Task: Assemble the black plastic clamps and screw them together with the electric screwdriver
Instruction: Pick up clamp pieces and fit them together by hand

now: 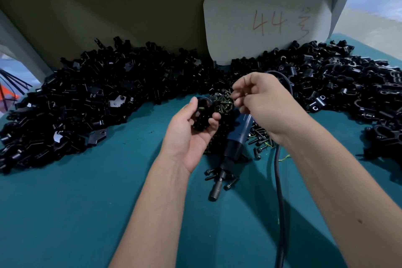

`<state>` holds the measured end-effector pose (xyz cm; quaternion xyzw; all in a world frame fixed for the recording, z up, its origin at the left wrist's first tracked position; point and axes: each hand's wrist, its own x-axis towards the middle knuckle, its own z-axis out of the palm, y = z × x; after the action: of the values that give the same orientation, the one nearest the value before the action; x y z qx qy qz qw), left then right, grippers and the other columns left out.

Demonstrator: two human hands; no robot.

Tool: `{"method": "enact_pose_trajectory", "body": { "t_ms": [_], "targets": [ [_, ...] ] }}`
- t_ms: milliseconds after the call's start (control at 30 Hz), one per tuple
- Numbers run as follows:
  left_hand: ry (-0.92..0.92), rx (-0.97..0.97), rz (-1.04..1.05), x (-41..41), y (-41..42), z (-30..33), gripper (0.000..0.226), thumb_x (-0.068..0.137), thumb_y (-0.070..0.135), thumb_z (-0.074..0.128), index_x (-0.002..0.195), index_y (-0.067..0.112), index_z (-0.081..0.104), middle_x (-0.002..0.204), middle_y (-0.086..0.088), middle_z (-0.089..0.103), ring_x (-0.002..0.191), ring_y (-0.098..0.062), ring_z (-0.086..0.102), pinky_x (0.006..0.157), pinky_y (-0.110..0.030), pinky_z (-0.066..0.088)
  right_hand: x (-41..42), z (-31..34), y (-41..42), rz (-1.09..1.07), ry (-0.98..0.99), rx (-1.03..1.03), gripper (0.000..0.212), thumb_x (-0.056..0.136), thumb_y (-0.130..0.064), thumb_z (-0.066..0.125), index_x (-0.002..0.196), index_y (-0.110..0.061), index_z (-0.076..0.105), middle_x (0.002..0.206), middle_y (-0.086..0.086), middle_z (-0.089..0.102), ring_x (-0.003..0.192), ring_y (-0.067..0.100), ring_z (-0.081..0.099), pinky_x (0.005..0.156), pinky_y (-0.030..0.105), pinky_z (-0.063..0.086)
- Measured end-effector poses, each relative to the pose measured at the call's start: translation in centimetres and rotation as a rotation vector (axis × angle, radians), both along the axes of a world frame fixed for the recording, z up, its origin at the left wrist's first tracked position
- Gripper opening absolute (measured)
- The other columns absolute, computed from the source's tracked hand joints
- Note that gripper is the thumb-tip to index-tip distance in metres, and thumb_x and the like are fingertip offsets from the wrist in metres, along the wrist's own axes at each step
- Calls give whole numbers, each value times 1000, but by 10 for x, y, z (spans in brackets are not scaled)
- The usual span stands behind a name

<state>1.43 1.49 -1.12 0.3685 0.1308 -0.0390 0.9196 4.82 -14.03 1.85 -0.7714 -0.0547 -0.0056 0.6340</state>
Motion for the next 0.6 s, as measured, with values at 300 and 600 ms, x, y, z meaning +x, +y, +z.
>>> {"method": "enact_pose_trajectory", "body": {
  "t_ms": [300,600],
  "targets": [
    [-152,291,74,2,-3,-8,25,104,23,62,110,0,69,96,-10,78,85,-23,76,72,-23,60,2,-5,-6,-95,0,341,18,91,11,70,101,-5,73,91,15,79,90,23,80,92,35,62],
    [-315,410,113,3,-8,-15,20,98,10,69,116,1,68,104,-12,74,90,-30,76,85,-35,62,-2,-3,-5,-133,-259,277,13,83,-12,88,89,-21,81,80,-3,78,78,9,75,64,16,53]
  ]
}}
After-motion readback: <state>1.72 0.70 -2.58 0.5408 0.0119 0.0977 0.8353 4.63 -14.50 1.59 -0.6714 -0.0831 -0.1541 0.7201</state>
